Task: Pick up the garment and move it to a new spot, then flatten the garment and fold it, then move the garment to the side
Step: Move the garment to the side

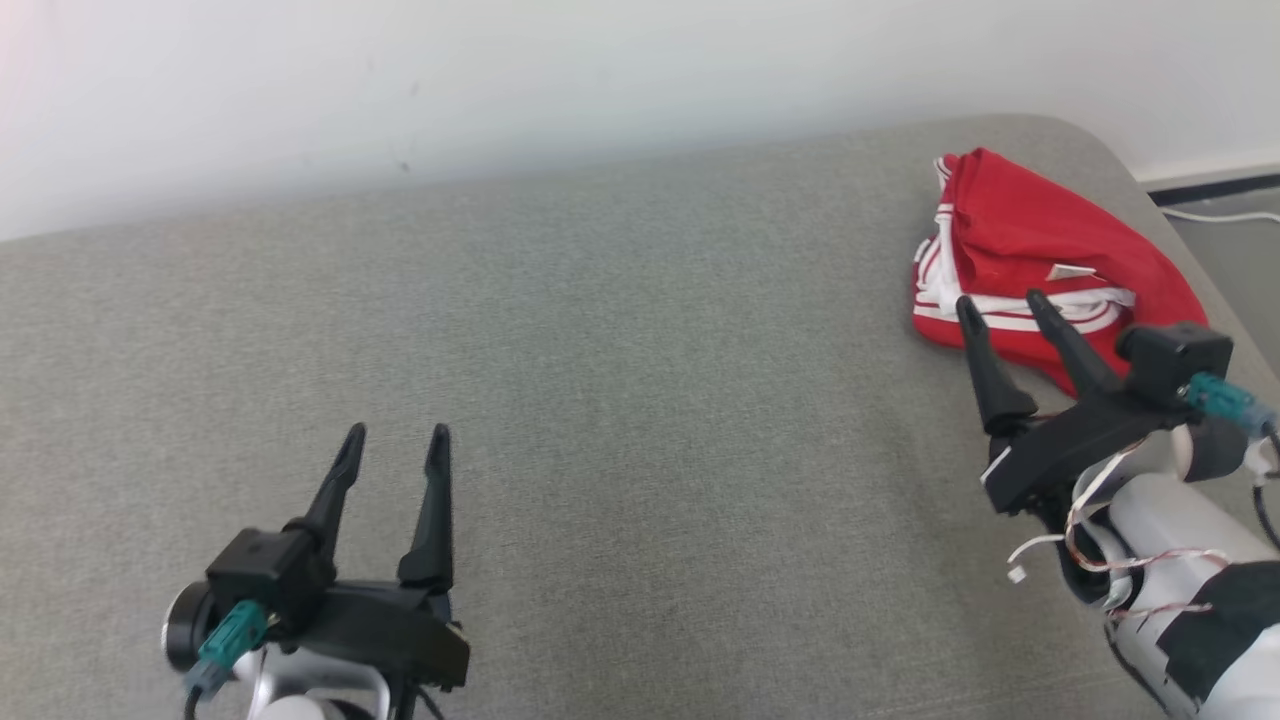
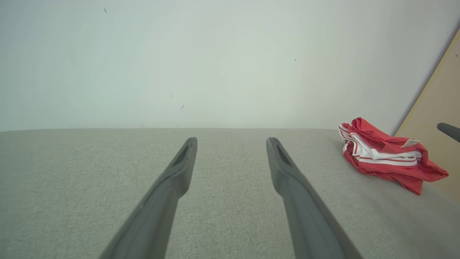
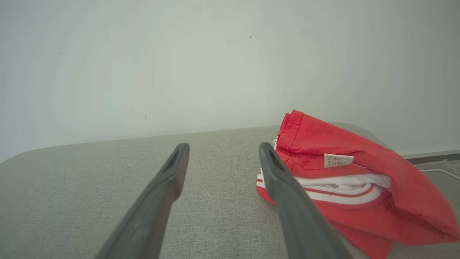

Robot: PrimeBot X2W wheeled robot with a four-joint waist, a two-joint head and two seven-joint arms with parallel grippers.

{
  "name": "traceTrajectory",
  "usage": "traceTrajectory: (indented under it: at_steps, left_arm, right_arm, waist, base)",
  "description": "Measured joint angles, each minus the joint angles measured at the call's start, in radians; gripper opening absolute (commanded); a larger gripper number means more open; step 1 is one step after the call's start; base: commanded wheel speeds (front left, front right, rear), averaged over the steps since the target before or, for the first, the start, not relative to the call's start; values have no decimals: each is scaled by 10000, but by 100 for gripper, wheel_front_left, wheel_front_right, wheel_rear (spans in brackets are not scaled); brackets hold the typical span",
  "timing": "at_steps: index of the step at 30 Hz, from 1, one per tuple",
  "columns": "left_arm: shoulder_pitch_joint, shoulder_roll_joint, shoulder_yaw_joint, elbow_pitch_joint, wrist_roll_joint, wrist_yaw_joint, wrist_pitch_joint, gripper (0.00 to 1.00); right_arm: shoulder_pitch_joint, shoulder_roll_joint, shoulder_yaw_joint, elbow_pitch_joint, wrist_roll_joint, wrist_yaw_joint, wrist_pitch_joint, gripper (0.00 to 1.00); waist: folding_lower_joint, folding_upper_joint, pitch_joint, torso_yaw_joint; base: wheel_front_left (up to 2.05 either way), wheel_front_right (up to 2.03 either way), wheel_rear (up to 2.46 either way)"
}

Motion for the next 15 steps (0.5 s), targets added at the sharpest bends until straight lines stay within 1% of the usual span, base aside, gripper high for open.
traceTrajectory:
  at_steps: [2,3,4,9,12,15]
  left_arm:
    - [198,36,155,10,86,35,-90,100]
    - [424,75,313,-4,94,67,-140,100]
    - [557,69,407,-8,100,71,-194,100]
    - [998,42,679,-19,173,73,-320,100]
    - [1200,-2,802,-46,238,73,-430,100]
    - [1359,-113,865,-50,259,75,-514,100]
  right_arm:
    - [330,35,-77,-489,-136,-276,0,100]
    - [566,52,-77,-965,-468,-537,0,100]
    - [679,59,-79,-1208,-652,-616,-2,100]
    - [1480,98,-155,-2151,-1279,-838,-2,100]
    - [2097,155,-357,-2546,-1430,-920,-2,100]
    - [2603,198,-610,-2882,-1710,-928,-2,100]
  waist:
    - [0,0,-91,133]
    - [0,0,-169,238]
    - [0,0,-203,279]
    - [0,0,-275,405]
    - [1,0,-283,455]
    - [1,0,-285,501]
  base:
    - [0,0,0]
    - [0,0,0]
    - [0,0,0]
    - [0,0,0]
    - [0,0,0]
    - [0,0,0]
